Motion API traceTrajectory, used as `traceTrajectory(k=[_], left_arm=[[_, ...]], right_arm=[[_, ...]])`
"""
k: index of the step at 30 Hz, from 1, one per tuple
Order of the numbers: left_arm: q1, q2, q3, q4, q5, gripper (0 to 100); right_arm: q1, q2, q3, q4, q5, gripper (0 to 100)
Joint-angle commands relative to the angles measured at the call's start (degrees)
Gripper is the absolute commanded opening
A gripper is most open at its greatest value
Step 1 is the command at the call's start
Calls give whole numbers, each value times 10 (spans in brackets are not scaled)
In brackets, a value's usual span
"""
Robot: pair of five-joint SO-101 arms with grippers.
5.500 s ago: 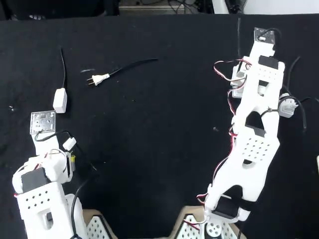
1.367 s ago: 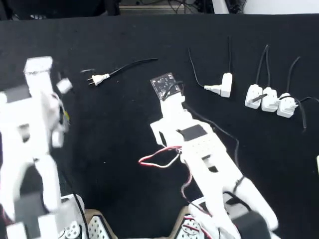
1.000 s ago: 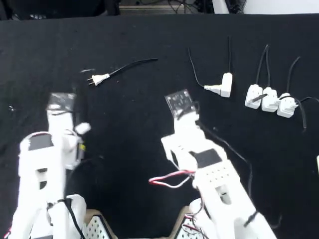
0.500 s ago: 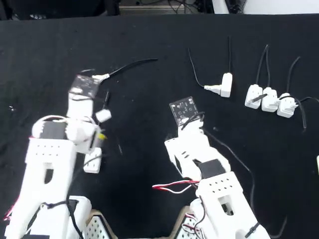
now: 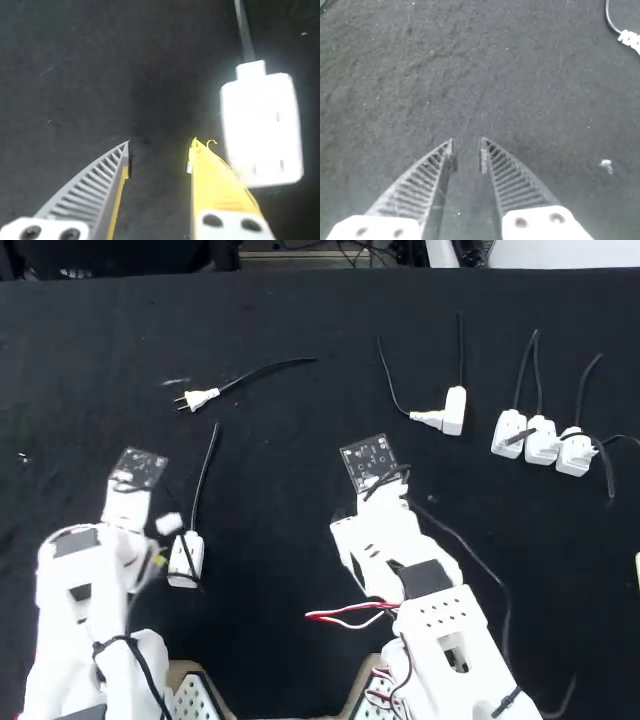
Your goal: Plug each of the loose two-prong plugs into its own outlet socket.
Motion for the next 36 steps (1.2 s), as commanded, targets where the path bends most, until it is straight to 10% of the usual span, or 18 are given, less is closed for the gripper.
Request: traceTrajectory(k=[1, 10, 23, 29, 36], left_arm=[[119, -6, -11, 1, 121, 195], [412, 1, -87, 96, 266, 195], [232, 4, -225, 191, 221, 195], [261, 54, -168, 215, 118, 195], [333, 97, -126, 26, 264, 197]], right_arm=[[17, -17, -3, -12, 4, 71], [17, -17, -3, -12, 4, 71], [18, -17, -3, -13, 4, 71], [18, -17, -3, -13, 4, 71], [91, -17, -22, -6, -3, 70]])
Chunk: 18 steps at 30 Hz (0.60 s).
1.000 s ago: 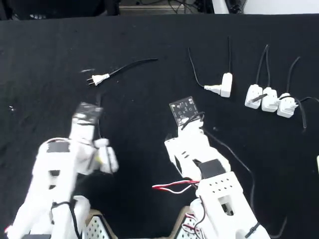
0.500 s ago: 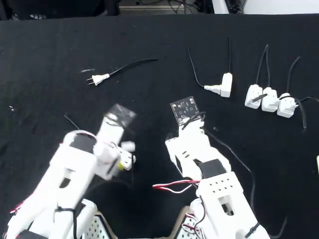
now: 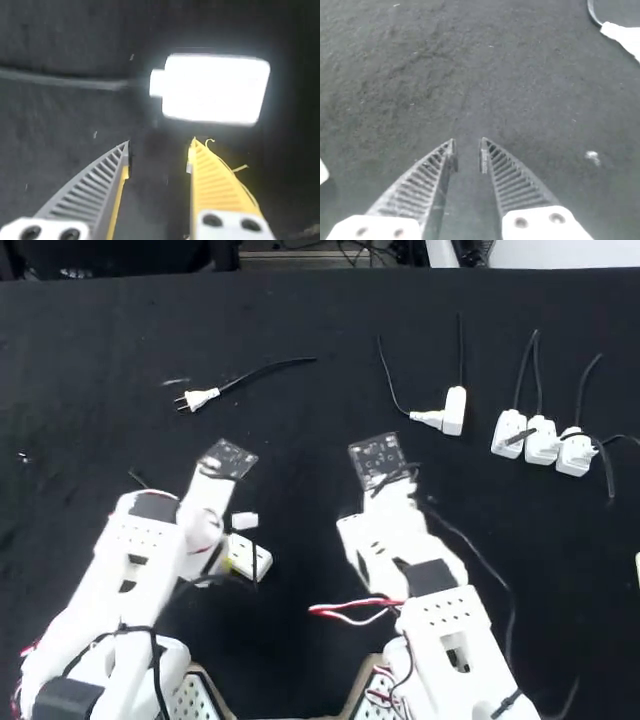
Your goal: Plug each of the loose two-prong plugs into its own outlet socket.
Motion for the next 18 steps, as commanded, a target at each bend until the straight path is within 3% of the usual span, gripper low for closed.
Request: traceTrajectory(k=[1, 5, 9, 14, 18], left_arm=[[53, 20, 0, -135, 114, 198], [100, 67, 1, -215, 167, 198], [103, 135, -13, -251, 195, 196], [84, 155, -77, -113, 185, 195], [3, 149, -170, 3, 165, 195]], right_arm=[[62, -17, -25, -4, -15, 70], [82, -17, -25, -4, -30, 70], [83, -17, -25, -4, -30, 70], [84, -17, -25, -5, -30, 70], [82, -17, -25, -6, -30, 70]])
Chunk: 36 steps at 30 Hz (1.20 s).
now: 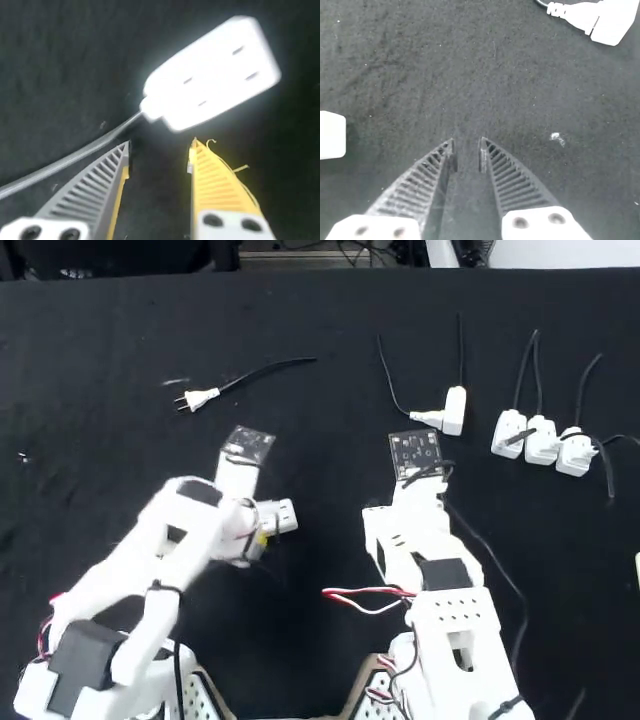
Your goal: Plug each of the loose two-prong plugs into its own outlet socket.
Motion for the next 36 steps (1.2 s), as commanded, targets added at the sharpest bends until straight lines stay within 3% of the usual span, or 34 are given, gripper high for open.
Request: traceTrajectory(k=[1, 4, 7, 10, 24, 31, 36], left_arm=[[-100, -9, -124, 105, -33, 195], [-190, -4, -203, 95, -51, 195], [-244, 24, -274, 26, -49, 200], [-244, 95, -352, -5, -64, 206], [-217, 540, -829, 1, -107, 245], [-216, 658, -996, 71, 11, 245], [-217, 745, -1078, 87, 27, 245]], right_arm=[[11, -17, -25, -6, -5, 70], [11, -17, -25, -5, -6, 72], [11, -17, -25, -5, -8, 72], [11, -17, -25, -6, -8, 72], [11, -17, -24, -4, -7, 71], [11, -17, -24, -4, -6, 71], [11, -17, -24, -4, -5, 71]])
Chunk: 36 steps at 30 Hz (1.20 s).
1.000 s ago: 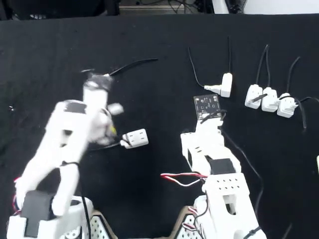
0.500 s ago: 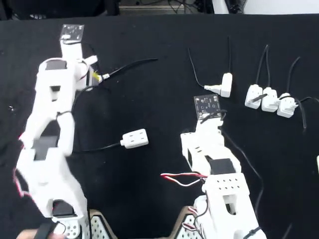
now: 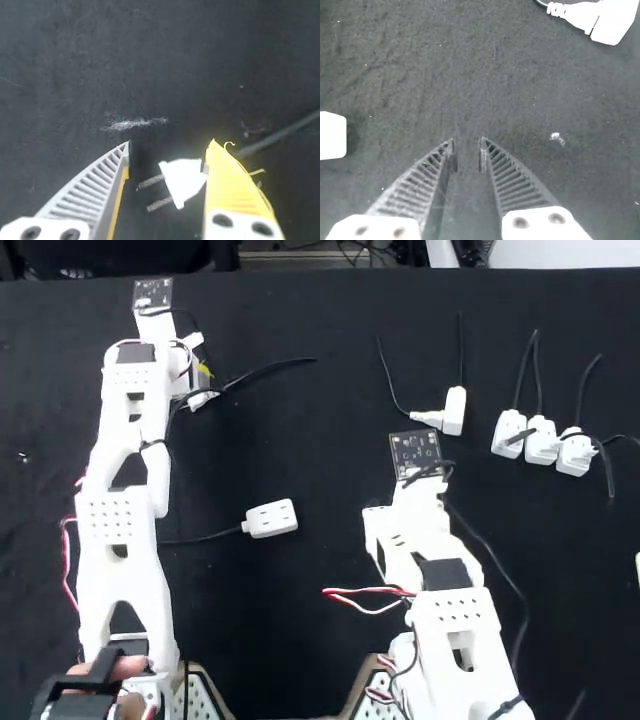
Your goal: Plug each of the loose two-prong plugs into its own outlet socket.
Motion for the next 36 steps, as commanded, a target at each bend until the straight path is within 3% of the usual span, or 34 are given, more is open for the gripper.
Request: traceTrajectory(k=[1, 4, 10, 15, 25, 36], left_arm=[[7, 46, -101, 26, 10, 245], [18, 69, -145, 105, -17, 245], [37, 76, -261, 304, -202, 245], [47, 76, -267, 390, -325, 245], [48, 69, -348, 389, -295, 245], [71, 69, -231, 389, -269, 245]], right_arm=[[11, -17, -24, -4, -4, 71], [11, -17, -24, -4, -4, 71], [11, -17, -24, -4, -4, 71], [11, -17, -24, -4, -4, 71], [11, -17, -24, -4, -4, 71], [11, -17, -24, -4, -4, 71]])
